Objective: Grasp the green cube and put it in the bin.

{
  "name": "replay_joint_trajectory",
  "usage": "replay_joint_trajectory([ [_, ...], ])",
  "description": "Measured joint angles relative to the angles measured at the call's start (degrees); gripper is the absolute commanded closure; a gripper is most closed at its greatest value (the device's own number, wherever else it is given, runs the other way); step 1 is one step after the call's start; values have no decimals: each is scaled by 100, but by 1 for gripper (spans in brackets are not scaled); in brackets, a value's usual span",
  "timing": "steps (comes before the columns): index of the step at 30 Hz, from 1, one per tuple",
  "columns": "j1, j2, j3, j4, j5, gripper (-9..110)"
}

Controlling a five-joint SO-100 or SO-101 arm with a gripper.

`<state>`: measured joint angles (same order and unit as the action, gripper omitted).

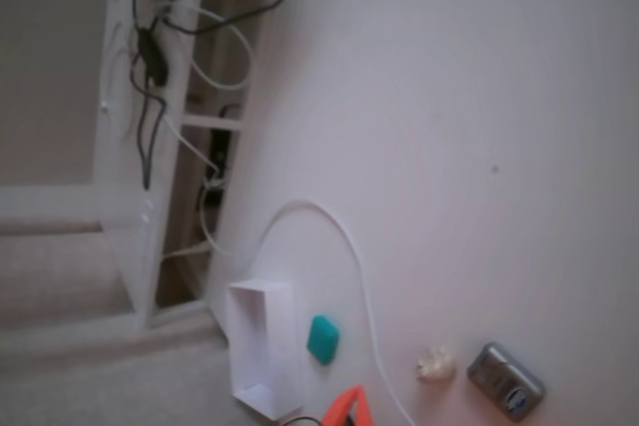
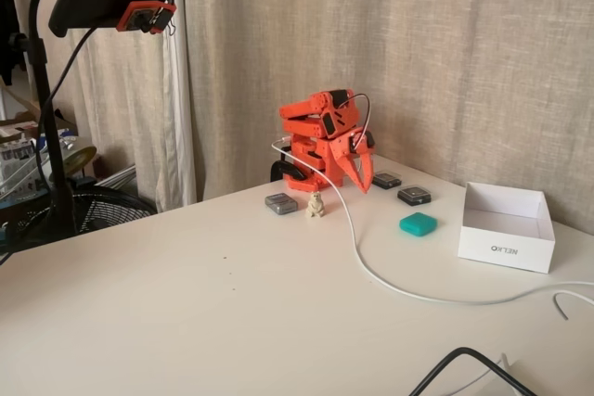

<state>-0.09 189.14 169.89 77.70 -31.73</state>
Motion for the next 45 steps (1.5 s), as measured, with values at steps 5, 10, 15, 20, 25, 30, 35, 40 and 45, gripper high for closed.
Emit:
replay_joint_trajectory([
  [5, 0, 0, 0, 0, 0, 110],
  [10, 0, 0, 0, 0, 0, 110],
  [15, -26, 0, 0, 0, 0, 110],
  [20, -141, 0, 0, 0, -105, 104],
  [25, -202, -1213, -870, -519, -105, 88],
  [30, -914, -3727, -3902, -149, 396, 81],
  [35, -1020, -5933, -6917, 1143, 483, 79],
  [40, -413, -7110, -7374, 1450, 457, 64],
  [45, 105, -8244, -7444, 1433, 483, 61],
])
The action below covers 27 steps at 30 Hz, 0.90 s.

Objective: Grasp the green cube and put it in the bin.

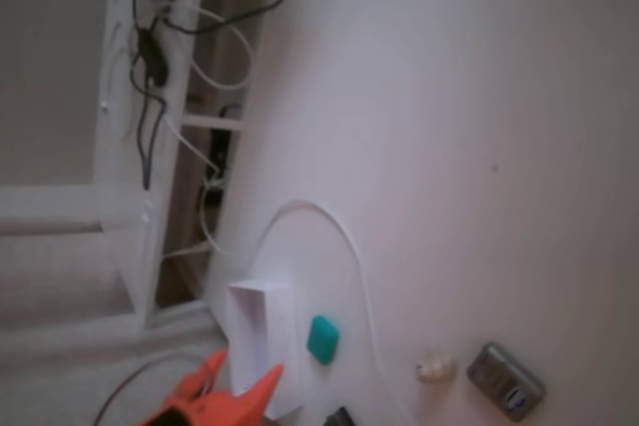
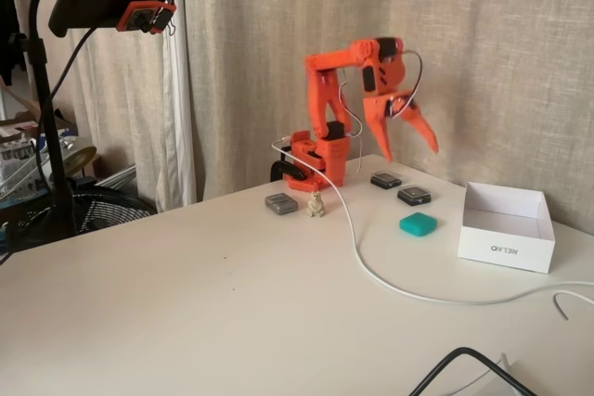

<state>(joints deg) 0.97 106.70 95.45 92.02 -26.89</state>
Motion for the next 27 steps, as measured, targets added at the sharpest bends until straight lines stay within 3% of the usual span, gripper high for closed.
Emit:
replay_joint_trajectory([
  [6, 246, -835, 316, -817, -18, 63],
  [16, -229, -1151, 1257, -1090, -290, 63],
  [27, -220, -2408, 1204, -1942, -255, 63],
])
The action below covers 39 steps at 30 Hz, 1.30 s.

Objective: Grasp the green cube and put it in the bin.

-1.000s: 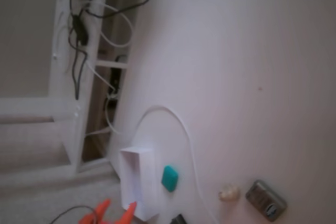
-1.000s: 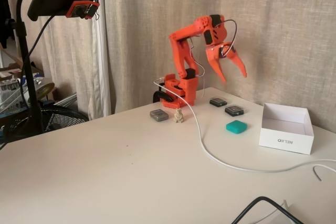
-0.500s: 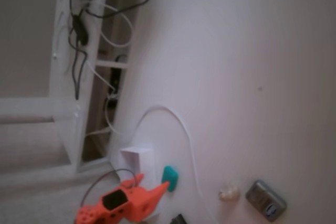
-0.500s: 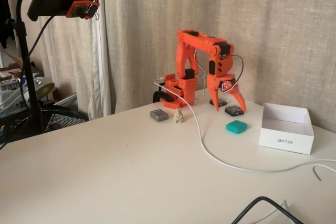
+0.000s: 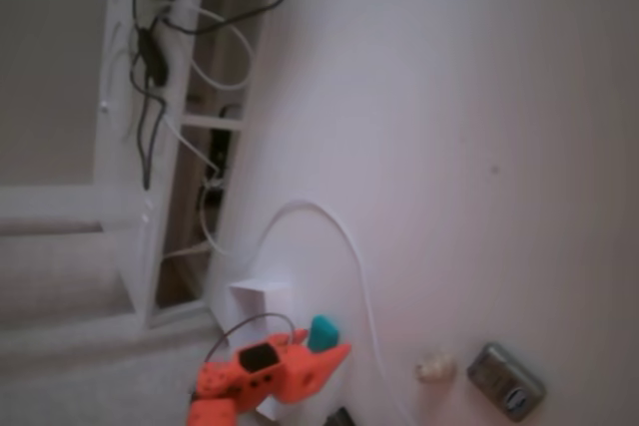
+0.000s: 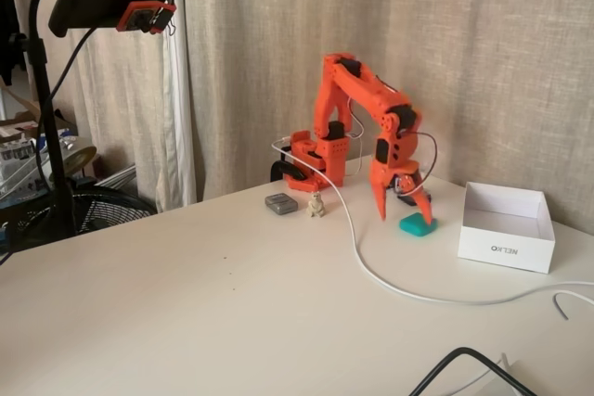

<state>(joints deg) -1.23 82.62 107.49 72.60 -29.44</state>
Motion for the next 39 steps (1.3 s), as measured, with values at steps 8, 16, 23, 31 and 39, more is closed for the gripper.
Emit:
replay_joint_trajectory([
  [8, 9, -413, -272, -141, -26, 63],
  [16, -62, -220, -26, -193, -79, 63],
  [23, -141, 35, 378, -167, -79, 63],
  [31, -167, 26, 431, -132, -79, 64],
  [39, -281, -18, 439, 176, -264, 72],
])
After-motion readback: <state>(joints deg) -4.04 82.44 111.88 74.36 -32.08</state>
